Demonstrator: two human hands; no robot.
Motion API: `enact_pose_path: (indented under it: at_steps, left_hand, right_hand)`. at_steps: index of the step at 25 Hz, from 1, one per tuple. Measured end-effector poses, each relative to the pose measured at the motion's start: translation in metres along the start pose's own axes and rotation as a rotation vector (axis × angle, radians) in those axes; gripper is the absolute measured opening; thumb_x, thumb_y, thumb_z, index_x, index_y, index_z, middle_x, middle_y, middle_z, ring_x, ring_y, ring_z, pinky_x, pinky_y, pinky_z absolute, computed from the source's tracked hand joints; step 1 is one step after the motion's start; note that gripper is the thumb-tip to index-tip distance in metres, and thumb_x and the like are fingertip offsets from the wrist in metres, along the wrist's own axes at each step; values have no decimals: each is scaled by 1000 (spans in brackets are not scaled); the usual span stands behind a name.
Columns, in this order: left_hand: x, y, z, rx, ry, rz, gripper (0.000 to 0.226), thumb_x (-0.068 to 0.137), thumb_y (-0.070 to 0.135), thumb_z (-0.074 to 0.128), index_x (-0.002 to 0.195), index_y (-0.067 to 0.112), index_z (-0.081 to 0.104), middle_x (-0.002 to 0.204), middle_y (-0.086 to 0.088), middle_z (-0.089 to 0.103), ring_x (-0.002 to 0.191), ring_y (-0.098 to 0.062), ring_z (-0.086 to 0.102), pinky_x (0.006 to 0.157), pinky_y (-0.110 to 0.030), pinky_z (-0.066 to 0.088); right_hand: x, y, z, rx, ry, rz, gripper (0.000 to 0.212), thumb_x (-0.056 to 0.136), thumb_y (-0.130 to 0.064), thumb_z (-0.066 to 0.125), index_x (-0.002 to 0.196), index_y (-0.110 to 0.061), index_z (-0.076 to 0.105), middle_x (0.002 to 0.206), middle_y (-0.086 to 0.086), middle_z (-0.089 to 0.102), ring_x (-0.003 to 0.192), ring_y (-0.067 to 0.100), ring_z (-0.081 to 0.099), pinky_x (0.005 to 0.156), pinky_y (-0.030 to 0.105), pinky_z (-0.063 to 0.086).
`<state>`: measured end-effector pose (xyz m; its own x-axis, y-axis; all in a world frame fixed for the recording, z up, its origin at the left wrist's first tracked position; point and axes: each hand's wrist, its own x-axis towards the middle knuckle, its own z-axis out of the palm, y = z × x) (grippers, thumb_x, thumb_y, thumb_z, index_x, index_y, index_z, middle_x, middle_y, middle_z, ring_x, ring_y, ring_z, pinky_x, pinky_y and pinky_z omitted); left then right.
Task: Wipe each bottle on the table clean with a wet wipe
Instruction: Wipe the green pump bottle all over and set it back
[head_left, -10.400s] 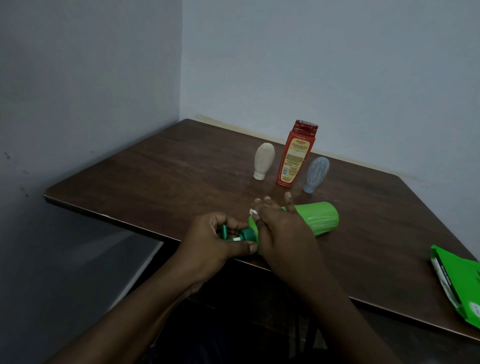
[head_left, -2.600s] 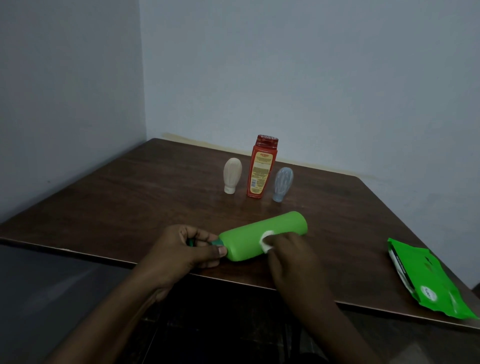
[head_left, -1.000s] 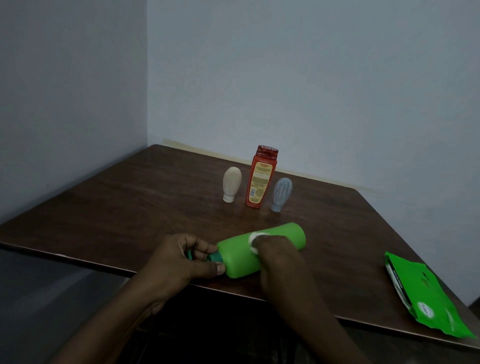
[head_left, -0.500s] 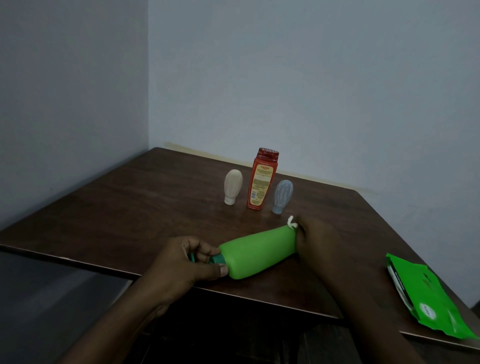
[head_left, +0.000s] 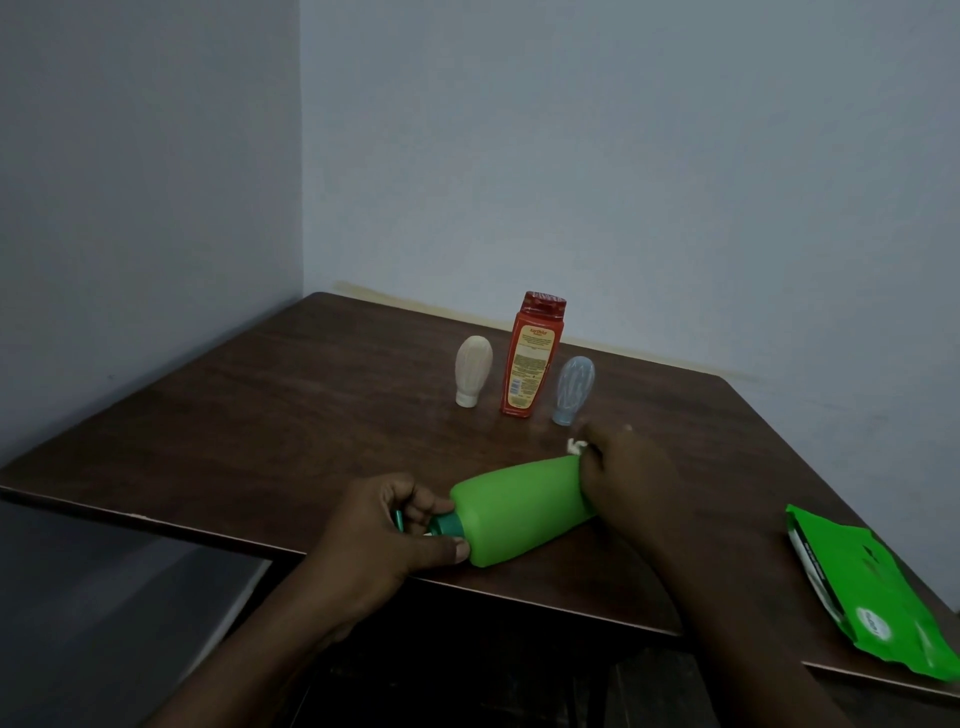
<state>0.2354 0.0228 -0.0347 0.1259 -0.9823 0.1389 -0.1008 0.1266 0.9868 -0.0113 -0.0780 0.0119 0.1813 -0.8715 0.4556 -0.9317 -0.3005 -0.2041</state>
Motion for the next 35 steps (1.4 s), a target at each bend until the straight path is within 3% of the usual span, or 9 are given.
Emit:
enact_pose_path:
  at_steps: [4,9,12,18,21,23,26,31,35]
  left_hand:
    - [-1,1,1,-11,-12,-3,35,58,-9,94,86,-1,74,67,-4,65,63,-14,61,58,-18,52]
    - [-3,5,-4,16,-48,14,27,63,-11,89,82,-2,73,68,-7,68,62,-13,60,56,-18,50]
    - [-1,6,-3,8,-42,-9,32,61,-9,92,86,-2,74,70,-8,68,62,-12,63,58,-18,52]
    - [2,3,0,42,-11,3,36,58,-4,96,87,4,75,71,-3,64,65,-10,60,59,-17,49]
    - [2,2,-1,38,-4,-12,37,58,-1,97,87,5,75,73,-4,64,66,-10,59,59,-17,48]
    - [2,1,-4,40,-9,-17,36,59,1,97,87,6,75,73,-7,65,67,-11,60,60,-19,49]
    - [0,2,-5,27,-25,-18,30,63,-3,93,87,3,75,76,-13,70,68,-11,62,62,-20,51]
    - [1,5,-6,-34,-36,-63,31,61,-2,94,87,3,78,89,-27,72,73,-19,68,69,-28,56]
    - [1,6,-4,-43,-27,-90,34,60,-8,93,88,3,77,75,-10,71,67,-11,66,61,-20,54]
  right_hand:
    - [-34,-56,0,132,-78,-140,18,93,-20,45,94,-21,63,88,0,66,86,22,63,81,32,46]
    - [-74,-99,7,204,-138,-404,56,87,-22,33,139,-12,54,139,5,59,133,17,49,122,38,23]
    - [-60,-70,2,201,-160,-371,50,90,-17,39,137,-22,56,140,0,58,132,12,50,121,31,22]
    - [-12,-3,-3,-71,-62,-7,29,92,-21,47,113,-23,68,113,4,71,96,22,66,83,34,52]
    - [-26,-35,10,54,-78,-136,35,92,-17,47,121,-21,66,122,3,68,111,20,63,99,34,48]
    - [-43,-66,12,153,-128,-284,43,93,-17,43,133,-18,60,136,1,61,130,15,51,120,28,23]
    - [-61,-90,11,180,-183,-431,55,94,-28,31,145,-15,47,150,-1,47,143,11,34,123,25,4]
    - [-86,-78,24,62,-84,-534,58,88,-17,38,145,-7,45,154,7,41,146,20,33,122,38,19]
    - [-122,-63,37,-52,48,-585,52,95,-14,27,139,1,51,151,17,43,143,31,36,112,46,33]
